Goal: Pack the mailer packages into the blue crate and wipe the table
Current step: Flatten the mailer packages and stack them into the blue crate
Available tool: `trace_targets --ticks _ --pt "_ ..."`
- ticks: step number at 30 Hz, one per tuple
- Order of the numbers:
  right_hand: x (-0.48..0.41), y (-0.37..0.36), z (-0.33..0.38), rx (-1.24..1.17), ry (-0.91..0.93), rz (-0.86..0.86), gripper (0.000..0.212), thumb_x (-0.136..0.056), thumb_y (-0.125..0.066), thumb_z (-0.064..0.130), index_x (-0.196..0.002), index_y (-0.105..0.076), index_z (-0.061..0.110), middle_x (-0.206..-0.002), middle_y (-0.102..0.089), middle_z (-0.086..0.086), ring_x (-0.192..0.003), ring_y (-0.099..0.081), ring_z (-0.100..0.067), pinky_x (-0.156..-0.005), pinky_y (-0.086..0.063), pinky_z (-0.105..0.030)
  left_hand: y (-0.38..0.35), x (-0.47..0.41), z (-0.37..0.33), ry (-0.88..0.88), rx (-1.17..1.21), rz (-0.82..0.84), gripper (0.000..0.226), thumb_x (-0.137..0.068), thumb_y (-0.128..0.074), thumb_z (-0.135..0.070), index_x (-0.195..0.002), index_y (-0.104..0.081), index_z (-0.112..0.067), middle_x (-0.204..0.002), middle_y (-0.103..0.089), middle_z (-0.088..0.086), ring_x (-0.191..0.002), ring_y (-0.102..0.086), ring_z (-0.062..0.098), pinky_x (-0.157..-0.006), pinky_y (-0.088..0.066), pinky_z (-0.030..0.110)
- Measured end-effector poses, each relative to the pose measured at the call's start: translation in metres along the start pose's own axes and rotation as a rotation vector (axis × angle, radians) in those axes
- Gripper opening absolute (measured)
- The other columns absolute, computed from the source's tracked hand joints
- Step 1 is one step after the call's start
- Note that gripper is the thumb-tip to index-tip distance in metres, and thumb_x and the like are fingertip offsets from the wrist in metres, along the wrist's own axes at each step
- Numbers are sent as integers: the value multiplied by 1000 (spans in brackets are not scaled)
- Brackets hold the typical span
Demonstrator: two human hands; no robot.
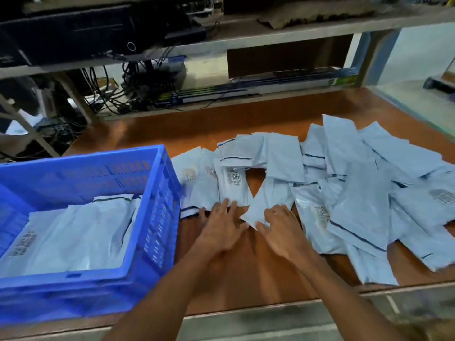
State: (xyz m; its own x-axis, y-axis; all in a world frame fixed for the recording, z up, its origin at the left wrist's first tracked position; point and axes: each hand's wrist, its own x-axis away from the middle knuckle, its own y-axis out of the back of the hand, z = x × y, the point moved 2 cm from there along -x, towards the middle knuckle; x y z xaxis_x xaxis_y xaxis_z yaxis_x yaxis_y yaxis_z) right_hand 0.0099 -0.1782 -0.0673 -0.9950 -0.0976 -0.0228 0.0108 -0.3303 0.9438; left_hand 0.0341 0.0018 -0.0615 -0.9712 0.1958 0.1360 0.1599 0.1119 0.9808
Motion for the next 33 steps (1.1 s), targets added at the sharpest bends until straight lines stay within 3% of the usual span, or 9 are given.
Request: trace_targets --ticks 4,8,10,12,14,17,25,30,33 --pt "43 4 -7 24 10 -21 31 -99 -43 42 -105 -58 16 -116 -55 -4 -117 -49 -22 -105 -38 -36 -33 59 -5 4 49 -43 72 -95 -21 -66 -157 -11 -31 -165 -6 -9 -152 -6 16 -116 -8 56" --pt "55 7 -8 29 20 -108 28 -99 -48 38 -113 -56 16 -116 -57 -7 -108 -55 -23 -99 -43 -34 -16 63 -4 -36 74 -254 55 -99 -32 -52 -147 -34 -25 -151 -36 -1 -140 -32 20 -114 -24 45" --pt "46 6 -9 31 23 -147 37 -97 -51 35 -128 -53 16 -133 -53 -10 -124 -49 -27 -107 -39 -37 5 34 -6 -103 71 -360 54 -99 -37 -48 -145 -38 -20 -148 -42 4 -139 -34 23 -114 -26 44" --pt "39 0 -8 -1 -2 -68 51 -99 -47 39 -146 -40 20 -154 -35 -10 -145 -27 -30 -119 -24 -40 22 -4 -6 -126 40 -298 60 -100 -36 -49 -152 -28 -20 -159 -28 6 -148 -20 24 -119 -16 47" --pt "37 -11 -8 12 -36 17 57 -101 -36 49 -154 -25 29 -163 -16 -6 -151 -7 -28 -123 -10 -41 23 -37 -6 -96 -11 -114 68 -100 -31 -55 -157 -12 -23 -165 -8 3 -152 -4 23 -121 -6 49" --pt "41 -19 -7 47 -57 7 57 -101 -30 51 -154 -21 33 -165 -11 -3 -152 -1 -26 -124 -4 -41 2 -54 -5 -40 -28 50 73 -97 -30 -62 -157 -7 -26 -166 -1 -1 -152 1 24 -121 -4 51" --pt "62 -19 -5 34 -31 9 54 -100 -32 53 -150 -31 33 -163 -18 4 -152 -5 -17 -124 -3 -37 -12 20 4 -114 59 -59 53 -100 -37 -46 -148 -30 -25 -159 -24 -2 -149 -15 21 -121 -14 51" --pt "92 -15 12 161 55 -82 62 -93 -24 65 -144 -39 34 -153 -40 2 -144 -30 -22 -116 -26 -43 -19 96 11 -82 55 -213 39 -95 -43 -51 -128 -44 -30 -137 -44 -6 -130 -39 19 -105 -39 43" --pt "82 -24 17 137 2 -66 69 -92 -18 72 -151 -26 39 -161 -25 0 -150 -15 -29 -118 -16 -49 -7 84 13 -57 88 -281 48 -93 -44 -56 -133 -40 -31 -141 -39 -2 -131 -38 23 -103 -39 46"
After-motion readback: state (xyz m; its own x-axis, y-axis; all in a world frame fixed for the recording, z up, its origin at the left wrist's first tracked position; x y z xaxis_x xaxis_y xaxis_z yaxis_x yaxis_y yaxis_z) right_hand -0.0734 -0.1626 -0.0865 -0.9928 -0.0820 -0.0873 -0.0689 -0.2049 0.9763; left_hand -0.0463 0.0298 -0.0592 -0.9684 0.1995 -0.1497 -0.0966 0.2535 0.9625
